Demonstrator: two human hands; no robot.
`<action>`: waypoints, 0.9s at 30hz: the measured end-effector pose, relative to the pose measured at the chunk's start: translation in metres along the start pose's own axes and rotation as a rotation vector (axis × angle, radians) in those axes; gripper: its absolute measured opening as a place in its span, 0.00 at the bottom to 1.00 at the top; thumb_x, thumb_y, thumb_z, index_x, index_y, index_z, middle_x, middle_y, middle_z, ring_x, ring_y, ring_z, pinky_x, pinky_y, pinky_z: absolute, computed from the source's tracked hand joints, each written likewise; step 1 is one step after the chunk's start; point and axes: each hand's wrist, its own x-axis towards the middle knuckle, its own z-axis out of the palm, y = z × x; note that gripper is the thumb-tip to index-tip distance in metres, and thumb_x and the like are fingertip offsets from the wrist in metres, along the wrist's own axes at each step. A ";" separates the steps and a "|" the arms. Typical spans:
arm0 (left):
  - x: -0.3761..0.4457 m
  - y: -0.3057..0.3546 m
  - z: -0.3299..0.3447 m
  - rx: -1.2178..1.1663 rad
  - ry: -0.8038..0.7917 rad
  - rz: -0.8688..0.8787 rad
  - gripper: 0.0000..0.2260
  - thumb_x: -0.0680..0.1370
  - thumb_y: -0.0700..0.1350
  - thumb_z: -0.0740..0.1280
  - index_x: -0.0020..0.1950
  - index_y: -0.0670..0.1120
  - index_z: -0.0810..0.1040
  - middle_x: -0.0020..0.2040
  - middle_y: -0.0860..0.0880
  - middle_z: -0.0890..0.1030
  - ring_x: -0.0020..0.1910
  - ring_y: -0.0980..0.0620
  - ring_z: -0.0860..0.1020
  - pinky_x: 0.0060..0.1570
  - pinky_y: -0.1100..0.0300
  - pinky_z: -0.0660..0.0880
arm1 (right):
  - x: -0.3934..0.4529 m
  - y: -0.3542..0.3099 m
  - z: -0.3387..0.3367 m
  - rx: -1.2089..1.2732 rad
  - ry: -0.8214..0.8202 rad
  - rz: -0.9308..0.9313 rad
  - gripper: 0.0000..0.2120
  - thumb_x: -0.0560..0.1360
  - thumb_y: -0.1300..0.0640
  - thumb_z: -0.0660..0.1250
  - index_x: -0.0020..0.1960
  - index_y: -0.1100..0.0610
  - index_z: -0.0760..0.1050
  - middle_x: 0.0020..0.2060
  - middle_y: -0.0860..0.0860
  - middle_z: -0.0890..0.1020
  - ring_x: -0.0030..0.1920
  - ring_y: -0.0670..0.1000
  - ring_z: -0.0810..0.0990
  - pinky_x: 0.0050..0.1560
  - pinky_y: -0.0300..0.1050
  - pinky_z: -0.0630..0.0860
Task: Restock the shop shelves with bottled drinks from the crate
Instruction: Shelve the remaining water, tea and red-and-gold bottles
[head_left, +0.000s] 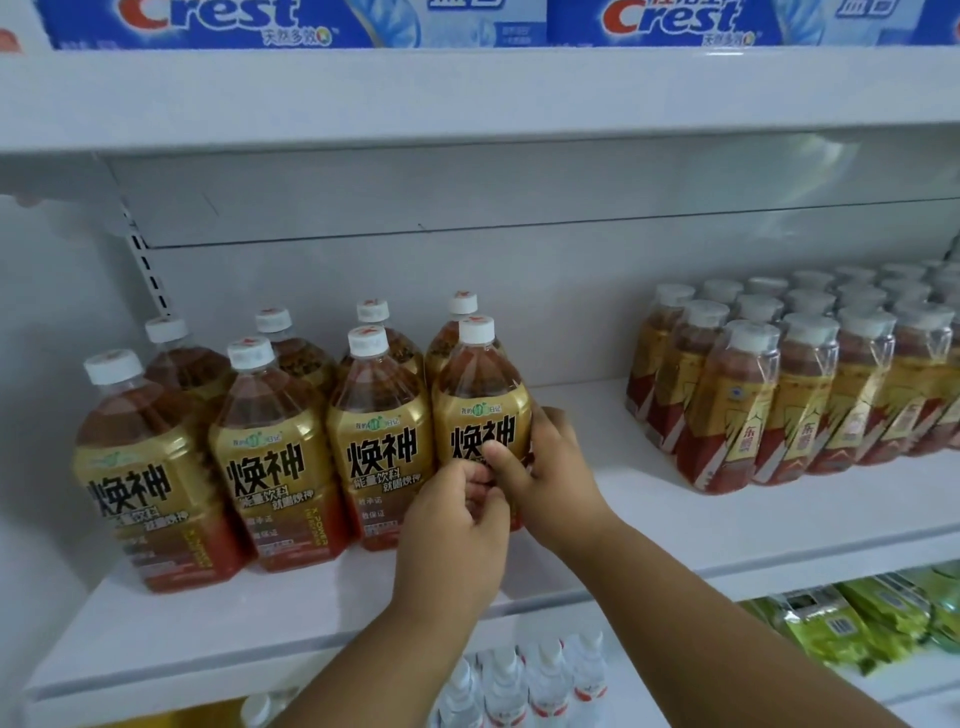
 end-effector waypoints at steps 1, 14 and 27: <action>-0.001 -0.001 0.000 0.000 0.003 0.000 0.11 0.78 0.44 0.69 0.43 0.60 0.75 0.40 0.62 0.81 0.43 0.69 0.79 0.39 0.74 0.74 | 0.000 0.000 0.001 -0.006 -0.007 0.002 0.25 0.78 0.46 0.67 0.72 0.50 0.68 0.58 0.46 0.70 0.54 0.35 0.70 0.57 0.34 0.70; -0.001 0.001 0.004 -0.065 0.025 -0.055 0.08 0.80 0.45 0.69 0.45 0.57 0.77 0.39 0.58 0.83 0.40 0.67 0.81 0.38 0.69 0.79 | -0.003 -0.011 -0.005 -0.049 -0.040 0.066 0.22 0.78 0.42 0.66 0.68 0.48 0.71 0.56 0.45 0.71 0.48 0.37 0.73 0.46 0.28 0.68; -0.057 0.098 0.046 -0.309 -0.037 0.150 0.12 0.80 0.45 0.64 0.51 0.64 0.76 0.47 0.63 0.82 0.49 0.62 0.82 0.47 0.64 0.75 | -0.106 -0.026 -0.136 -0.048 0.243 0.036 0.16 0.80 0.50 0.66 0.67 0.50 0.75 0.57 0.42 0.77 0.53 0.35 0.76 0.50 0.31 0.75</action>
